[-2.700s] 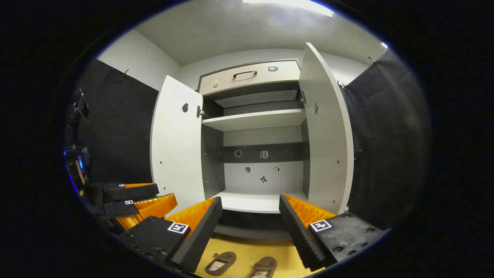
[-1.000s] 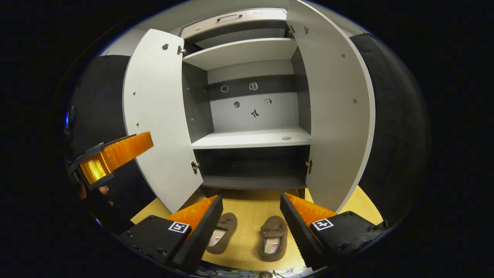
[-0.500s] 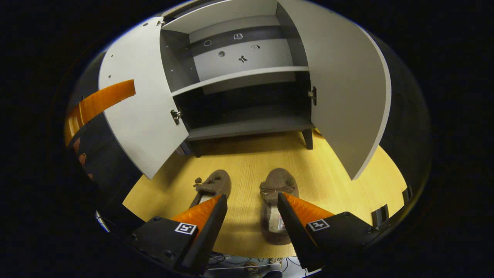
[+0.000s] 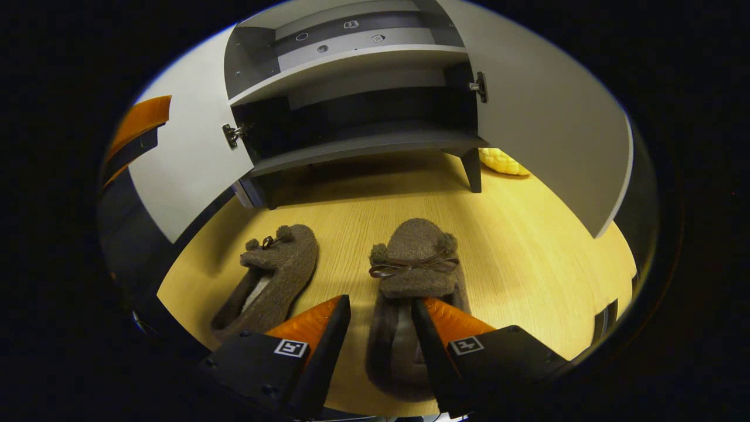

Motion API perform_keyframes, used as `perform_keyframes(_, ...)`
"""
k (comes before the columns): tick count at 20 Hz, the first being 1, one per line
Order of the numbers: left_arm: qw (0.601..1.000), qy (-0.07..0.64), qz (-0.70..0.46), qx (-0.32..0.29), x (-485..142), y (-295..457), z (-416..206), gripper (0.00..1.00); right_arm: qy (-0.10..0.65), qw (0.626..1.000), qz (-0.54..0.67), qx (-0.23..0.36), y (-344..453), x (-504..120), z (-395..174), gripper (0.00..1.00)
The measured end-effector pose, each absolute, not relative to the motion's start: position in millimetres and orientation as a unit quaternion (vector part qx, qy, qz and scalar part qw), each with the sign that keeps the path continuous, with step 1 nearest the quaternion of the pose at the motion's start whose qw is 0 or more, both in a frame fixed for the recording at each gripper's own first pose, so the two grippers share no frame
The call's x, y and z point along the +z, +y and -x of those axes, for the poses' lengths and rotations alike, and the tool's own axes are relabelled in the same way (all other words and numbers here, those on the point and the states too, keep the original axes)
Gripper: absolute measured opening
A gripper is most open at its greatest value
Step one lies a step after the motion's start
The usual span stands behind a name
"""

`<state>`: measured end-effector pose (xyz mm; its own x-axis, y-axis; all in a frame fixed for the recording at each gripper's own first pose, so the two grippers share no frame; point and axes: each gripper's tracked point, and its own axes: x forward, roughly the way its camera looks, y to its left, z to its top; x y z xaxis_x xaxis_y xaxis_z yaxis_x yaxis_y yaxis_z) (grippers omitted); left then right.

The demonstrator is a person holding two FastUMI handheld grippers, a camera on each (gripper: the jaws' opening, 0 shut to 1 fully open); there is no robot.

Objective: Grab one shoe with the right hand and put it into the shoe cabinet, grab the other shoe with the left hand and put it into the shoe cabinet; then close the right door with the right hand and the left door with the left hand.

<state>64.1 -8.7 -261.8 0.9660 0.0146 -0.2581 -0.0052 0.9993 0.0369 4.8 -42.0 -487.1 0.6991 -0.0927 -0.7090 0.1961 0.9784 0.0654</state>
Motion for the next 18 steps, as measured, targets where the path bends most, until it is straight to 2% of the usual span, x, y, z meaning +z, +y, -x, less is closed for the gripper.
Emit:
perform_keyframes(5,0.989,0.143,0.0,0.02,-277.0,-2.4,-70.0,0.96,0.388,0.916,-0.051,-0.087,-49.6,-510.6,-32.6,0.73)
perform_keyframes(9,0.987,0.157,-0.011,0.027,-287.8,3.2,-76.0,0.96,0.409,0.905,-0.044,-0.107,-59.9,-521.3,-43.7,0.6)
perform_keyframes(10,0.987,0.159,-0.007,0.028,-288.5,3.6,-77.8,0.96,0.412,0.903,-0.036,-0.112,-64.6,-524.5,-45.4,0.56)
perform_keyframes(11,0.987,0.161,-0.003,0.029,-289.5,3.8,-77.0,0.96,0.412,0.903,-0.036,-0.112,-66.9,-522.3,-48.0,0.45)
perform_keyframes(12,0.986,0.162,0.001,0.031,-289.9,4.3,-77.1,0.96,0.411,0.904,-0.037,-0.111,-64.6,-521.7,-48.2,0.26)
perform_keyframes(13,0.986,0.163,0.003,0.033,-290.4,4.5,-77.7,0.96,0.41,0.906,-0.035,-0.101,-63.4,-523.3,-50.1,0.26)
perform_keyframes(15,0.986,0.165,0.003,0.037,-290.2,5.7,-78.7,0.96,0.409,0.907,-0.033,-0.095,-62.2,-522.7,-52.4,0.03)
perform_keyframes(18,0.985,0.165,-0.001,0.042,-284.5,8.2,-76.8,0.96,0.41,0.908,-0.048,-0.074,-54.4,-517.6,-53.7,0.03)
